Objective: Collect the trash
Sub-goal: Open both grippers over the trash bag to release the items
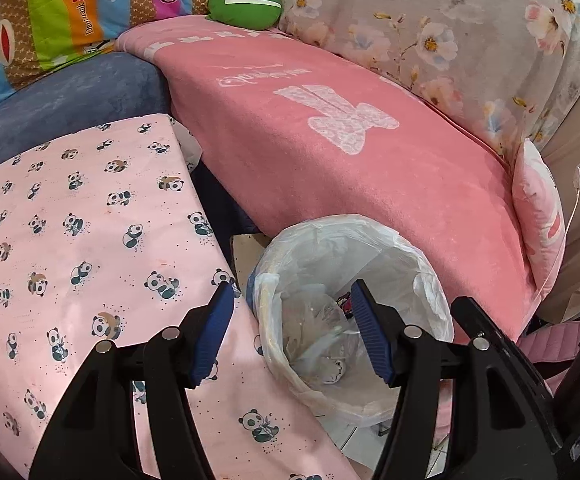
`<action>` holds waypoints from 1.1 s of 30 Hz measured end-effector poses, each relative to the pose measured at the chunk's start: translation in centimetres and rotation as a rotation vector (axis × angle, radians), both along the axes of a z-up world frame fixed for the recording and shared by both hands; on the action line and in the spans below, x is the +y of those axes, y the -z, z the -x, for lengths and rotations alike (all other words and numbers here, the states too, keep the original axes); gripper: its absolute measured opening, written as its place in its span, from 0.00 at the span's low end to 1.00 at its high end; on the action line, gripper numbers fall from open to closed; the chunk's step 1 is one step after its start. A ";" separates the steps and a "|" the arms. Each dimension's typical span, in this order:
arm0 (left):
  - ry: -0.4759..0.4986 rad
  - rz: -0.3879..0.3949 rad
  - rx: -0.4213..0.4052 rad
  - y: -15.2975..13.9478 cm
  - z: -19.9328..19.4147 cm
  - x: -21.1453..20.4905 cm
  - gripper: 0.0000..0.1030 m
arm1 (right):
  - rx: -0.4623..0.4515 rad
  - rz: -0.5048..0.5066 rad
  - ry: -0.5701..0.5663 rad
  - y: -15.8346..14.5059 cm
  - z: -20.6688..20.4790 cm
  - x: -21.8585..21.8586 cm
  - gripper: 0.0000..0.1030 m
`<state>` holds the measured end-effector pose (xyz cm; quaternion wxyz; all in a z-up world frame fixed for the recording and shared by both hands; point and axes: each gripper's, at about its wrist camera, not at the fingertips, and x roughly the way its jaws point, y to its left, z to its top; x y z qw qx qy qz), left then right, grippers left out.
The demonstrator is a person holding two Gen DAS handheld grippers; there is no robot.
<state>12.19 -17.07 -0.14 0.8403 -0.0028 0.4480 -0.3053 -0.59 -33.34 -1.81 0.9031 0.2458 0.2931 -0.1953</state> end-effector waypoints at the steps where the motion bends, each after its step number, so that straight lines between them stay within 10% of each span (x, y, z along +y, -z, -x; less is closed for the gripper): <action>1: -0.003 -0.002 0.001 0.1 0.0 0.2 0.56 | 0.002 0.002 -0.004 -0.1 -0.2 0.2 0.15; 18: -0.033 -0.040 -0.039 0.0 1.7 3.0 0.56 | 0.054 0.055 -0.066 -0.9 -0.1 3.4 0.34; 33: -0.066 -0.142 -0.131 0.1 4.5 4.9 0.70 | 0.138 0.183 -0.076 -1.9 1.8 6.2 0.73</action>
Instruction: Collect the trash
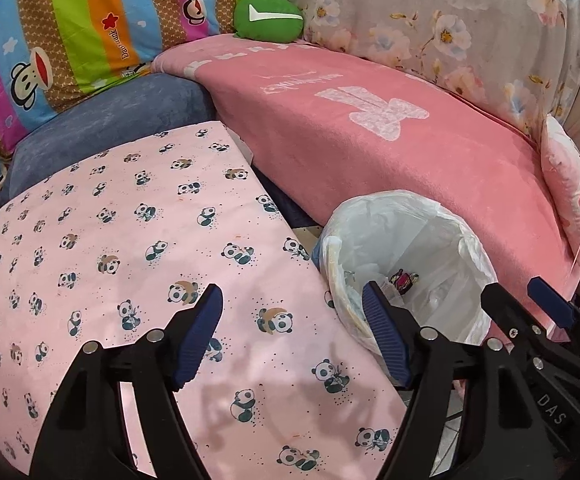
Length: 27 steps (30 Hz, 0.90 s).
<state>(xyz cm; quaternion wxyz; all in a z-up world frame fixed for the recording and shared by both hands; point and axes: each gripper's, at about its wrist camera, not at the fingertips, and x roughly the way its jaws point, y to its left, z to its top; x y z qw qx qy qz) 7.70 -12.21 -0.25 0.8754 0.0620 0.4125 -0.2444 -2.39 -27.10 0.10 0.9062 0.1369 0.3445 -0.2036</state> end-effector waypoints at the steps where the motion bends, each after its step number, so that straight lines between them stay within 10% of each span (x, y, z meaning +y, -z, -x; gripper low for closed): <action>1: -0.005 -0.007 -0.008 0.0 0.2 0.1 0.72 | 0.006 0.007 0.000 0.0 0.1 0.1 0.74; 11: -0.043 -0.066 -0.053 0.7 1.7 1.4 0.85 | 0.059 0.053 0.028 0.7 1.6 0.7 0.93; 27: -0.039 -0.116 -0.080 1.3 3.5 1.0 0.88 | 0.128 0.107 0.043 1.4 3.2 1.1 0.93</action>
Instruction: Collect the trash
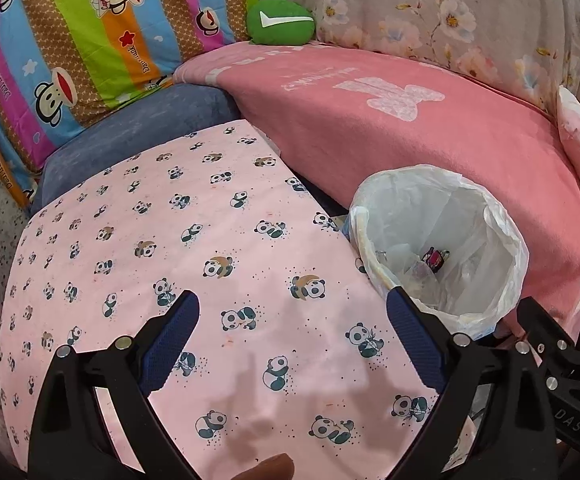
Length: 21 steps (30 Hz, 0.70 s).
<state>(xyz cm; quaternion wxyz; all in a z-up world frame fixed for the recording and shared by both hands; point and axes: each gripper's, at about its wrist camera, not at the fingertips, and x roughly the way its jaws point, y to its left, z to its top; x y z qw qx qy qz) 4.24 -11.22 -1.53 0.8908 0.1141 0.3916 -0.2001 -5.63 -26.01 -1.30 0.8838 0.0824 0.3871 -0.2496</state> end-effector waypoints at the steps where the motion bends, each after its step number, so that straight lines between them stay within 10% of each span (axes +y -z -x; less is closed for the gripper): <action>1: -0.001 -0.003 0.000 0.1 0.1 0.0 0.88 | 0.001 0.001 0.000 0.0 0.0 0.0 0.93; 21: -0.014 -0.019 0.011 0.7 0.8 -0.3 0.88 | 0.018 0.032 0.015 0.0 0.4 0.1 0.93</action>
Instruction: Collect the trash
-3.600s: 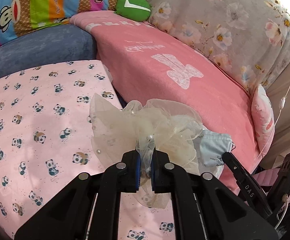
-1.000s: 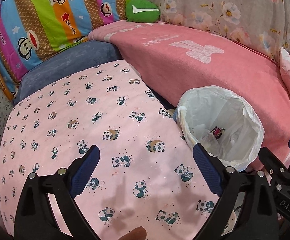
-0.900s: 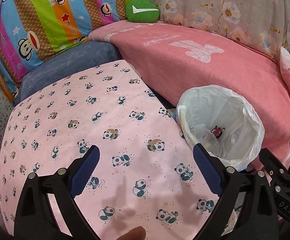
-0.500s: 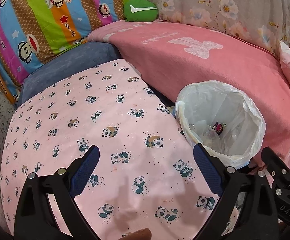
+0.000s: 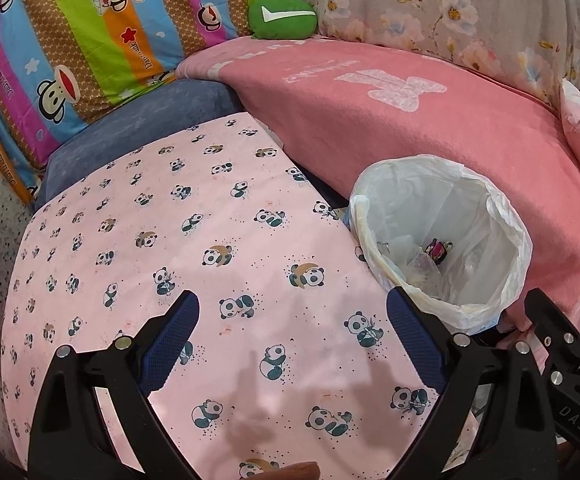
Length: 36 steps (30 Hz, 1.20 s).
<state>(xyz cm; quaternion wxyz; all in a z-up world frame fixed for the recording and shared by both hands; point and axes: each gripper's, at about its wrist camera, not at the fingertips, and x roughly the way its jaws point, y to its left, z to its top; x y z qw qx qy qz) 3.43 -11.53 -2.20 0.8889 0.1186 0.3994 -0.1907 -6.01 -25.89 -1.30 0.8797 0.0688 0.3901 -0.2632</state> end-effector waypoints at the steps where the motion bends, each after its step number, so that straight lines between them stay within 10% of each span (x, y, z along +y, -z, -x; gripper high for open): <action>1: -0.002 0.002 0.001 0.0 0.0 0.0 0.88 | 0.000 -0.001 0.001 0.0 0.0 0.0 0.93; 36: 0.045 -0.018 -0.001 0.2 1.3 -1.6 0.87 | 0.004 -0.005 0.032 0.6 0.7 -1.0 0.93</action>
